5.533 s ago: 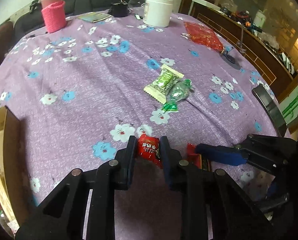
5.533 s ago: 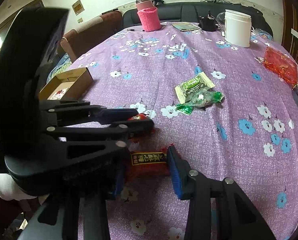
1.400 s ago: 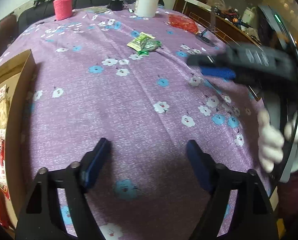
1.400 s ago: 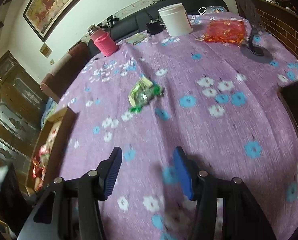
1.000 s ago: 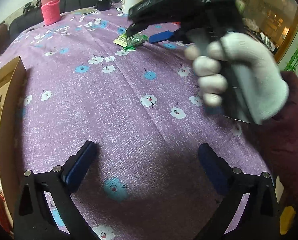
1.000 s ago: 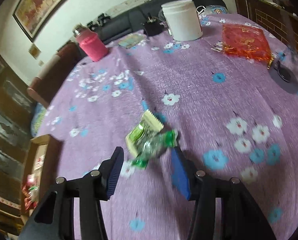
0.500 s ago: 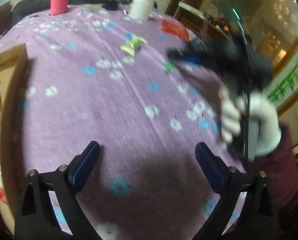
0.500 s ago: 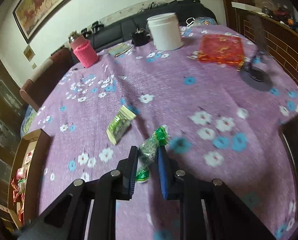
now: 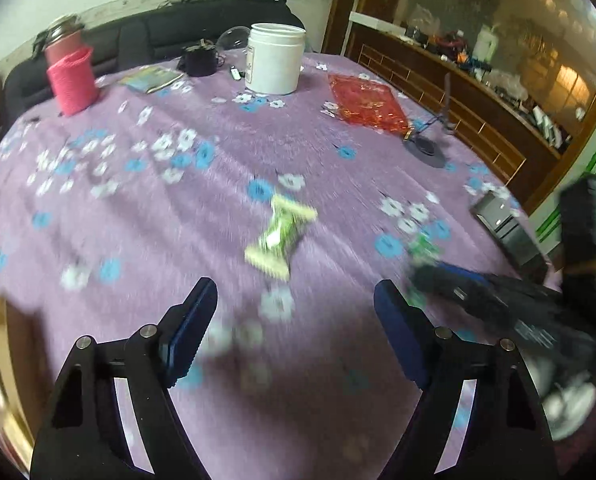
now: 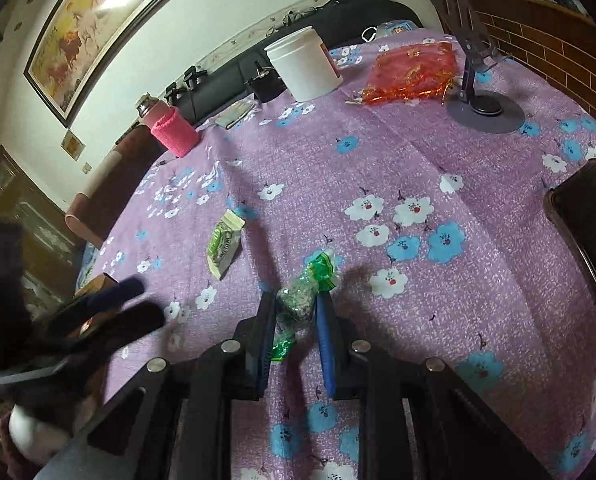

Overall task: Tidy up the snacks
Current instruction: 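Grasp the clear green candy with the right gripper while left grasps the green-white packet, then carry both green snacks into the cardboard tray and open both grippers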

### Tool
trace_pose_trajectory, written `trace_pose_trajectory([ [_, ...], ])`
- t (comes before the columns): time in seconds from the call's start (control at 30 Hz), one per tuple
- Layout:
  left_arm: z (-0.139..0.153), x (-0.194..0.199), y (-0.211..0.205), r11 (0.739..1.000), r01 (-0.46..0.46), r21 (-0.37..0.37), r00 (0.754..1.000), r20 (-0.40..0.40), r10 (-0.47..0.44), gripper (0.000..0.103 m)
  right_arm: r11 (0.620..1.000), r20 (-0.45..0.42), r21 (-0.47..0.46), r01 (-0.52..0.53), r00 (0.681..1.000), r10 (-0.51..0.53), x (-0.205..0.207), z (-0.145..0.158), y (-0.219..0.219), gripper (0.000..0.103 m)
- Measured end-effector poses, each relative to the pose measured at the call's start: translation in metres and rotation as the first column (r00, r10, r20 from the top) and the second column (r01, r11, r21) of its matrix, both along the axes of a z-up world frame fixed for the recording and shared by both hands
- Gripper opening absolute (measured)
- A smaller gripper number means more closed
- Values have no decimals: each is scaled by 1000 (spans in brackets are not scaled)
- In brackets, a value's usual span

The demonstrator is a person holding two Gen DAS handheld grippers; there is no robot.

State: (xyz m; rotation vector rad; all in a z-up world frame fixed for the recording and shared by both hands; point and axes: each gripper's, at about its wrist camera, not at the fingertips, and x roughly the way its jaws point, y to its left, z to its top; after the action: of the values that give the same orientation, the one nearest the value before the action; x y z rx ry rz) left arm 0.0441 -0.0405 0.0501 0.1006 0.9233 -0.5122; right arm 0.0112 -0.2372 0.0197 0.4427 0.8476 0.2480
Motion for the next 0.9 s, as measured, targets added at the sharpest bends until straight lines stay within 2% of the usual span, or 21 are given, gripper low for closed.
trace_pose_trajectory([
  [0.2, -18, 31, -23, 996, 22, 82, 1000, 1, -22, 79, 999, 2, 32, -9, 1000, 8, -1, 1, -2, 23],
  [0.27, -24, 37, -27, 994, 40, 100, 999, -12, -39, 52, 999, 3, 37, -11, 1000, 11, -1, 1, -2, 23],
  [0.33, -29, 43, -27, 993, 46, 108, 998, -37, -42, 38, 999, 6, 34, -11, 1000, 11, -1, 2, -1, 23],
  [0.43, -29, 46, -24, 995, 35, 94, 999, -34, -32, 22, 999, 7, 31, -12, 1000, 12, -1, 2, 0, 23],
  [0.7, -15, 32, -7, 999, -5, 35, 1000, -23, 6, 22, 1000, 15, 14, -10, 1000, 10, 0, 2, 1, 23],
  [0.9, 9, 0, 23, 996, -58, -68, 998, -13, 57, 22, 1000, 47, 17, -14, 999, 14, -3, 6, 1, 23],
])
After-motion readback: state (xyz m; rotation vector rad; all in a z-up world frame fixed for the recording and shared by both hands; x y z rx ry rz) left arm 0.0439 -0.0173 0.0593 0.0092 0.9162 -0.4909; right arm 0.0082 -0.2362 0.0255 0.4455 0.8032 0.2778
